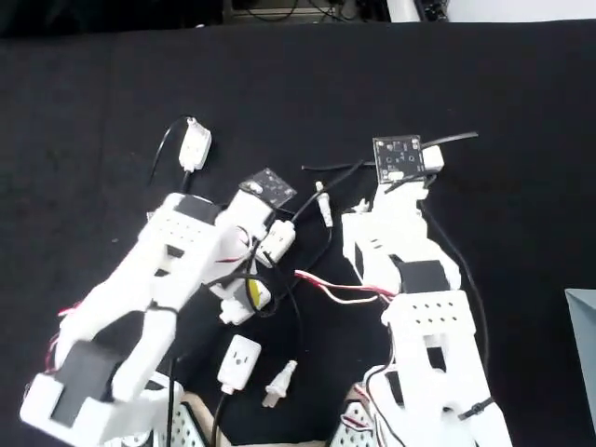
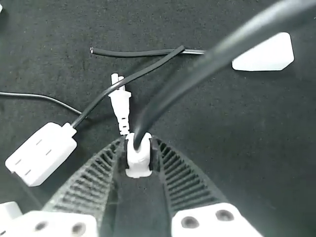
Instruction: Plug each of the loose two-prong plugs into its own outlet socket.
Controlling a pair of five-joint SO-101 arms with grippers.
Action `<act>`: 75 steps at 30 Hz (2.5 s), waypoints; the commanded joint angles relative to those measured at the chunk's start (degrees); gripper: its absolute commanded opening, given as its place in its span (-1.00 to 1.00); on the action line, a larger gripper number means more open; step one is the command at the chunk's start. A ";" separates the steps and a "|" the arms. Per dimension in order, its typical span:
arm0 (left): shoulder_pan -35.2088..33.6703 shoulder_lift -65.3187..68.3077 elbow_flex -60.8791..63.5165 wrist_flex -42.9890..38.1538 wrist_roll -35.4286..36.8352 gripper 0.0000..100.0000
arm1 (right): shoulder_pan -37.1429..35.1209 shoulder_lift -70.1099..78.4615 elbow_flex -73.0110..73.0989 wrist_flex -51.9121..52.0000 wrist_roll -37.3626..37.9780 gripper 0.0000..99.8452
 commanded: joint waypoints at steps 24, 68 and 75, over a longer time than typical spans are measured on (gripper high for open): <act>-12.62 8.26 -0.84 -18.11 -6.33 -0.56 | 0.35 -0.84 -0.40 0.35 0.35 -0.98; -26.07 -11.43 16.40 -24.88 -10.46 -0.45 | -4.31 -0.84 -0.84 0.35 4.75 -0.98; -22.90 -11.43 13.76 -24.70 -6.51 -0.45 | -4.31 -0.84 -0.57 0.35 4.75 -0.98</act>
